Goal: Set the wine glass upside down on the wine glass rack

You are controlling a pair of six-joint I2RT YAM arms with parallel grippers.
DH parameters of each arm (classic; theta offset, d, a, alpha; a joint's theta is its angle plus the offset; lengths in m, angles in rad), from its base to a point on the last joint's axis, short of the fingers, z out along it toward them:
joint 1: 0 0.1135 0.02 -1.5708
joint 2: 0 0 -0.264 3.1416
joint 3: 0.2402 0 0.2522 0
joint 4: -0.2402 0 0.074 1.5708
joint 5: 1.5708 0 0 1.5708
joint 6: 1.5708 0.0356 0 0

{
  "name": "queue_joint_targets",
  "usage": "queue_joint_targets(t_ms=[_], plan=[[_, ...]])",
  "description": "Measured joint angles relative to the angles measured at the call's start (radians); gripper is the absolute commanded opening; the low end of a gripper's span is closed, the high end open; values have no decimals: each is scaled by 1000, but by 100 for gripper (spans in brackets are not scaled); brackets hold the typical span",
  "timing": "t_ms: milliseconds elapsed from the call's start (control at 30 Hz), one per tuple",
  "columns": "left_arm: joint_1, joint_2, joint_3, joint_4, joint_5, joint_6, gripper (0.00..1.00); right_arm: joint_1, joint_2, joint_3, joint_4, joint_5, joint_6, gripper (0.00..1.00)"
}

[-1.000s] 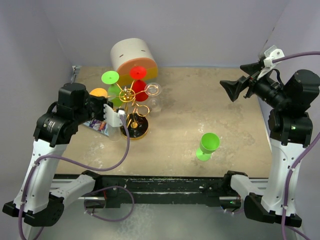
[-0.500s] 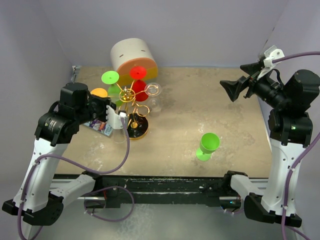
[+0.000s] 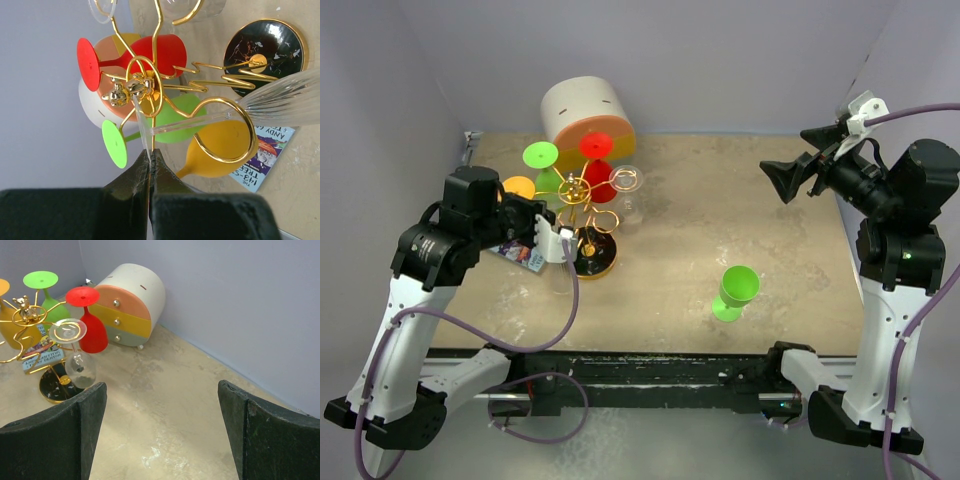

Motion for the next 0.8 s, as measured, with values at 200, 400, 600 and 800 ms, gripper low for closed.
queue_joint_targets(t_ms=[200,400,600,800], plan=[[0,-5,0,-26,2,0,0,0,0,0,0,0,-3,94],[0,-21,-1,-58,1,2,0,0,0,0,0,0,-4,94],[0,-37,-6,-92,14,8,0,0,0,0,0,0,-4,94],[-1,-47,-21,-111,26,8,1,-1,0,0,0,0,-4,94]])
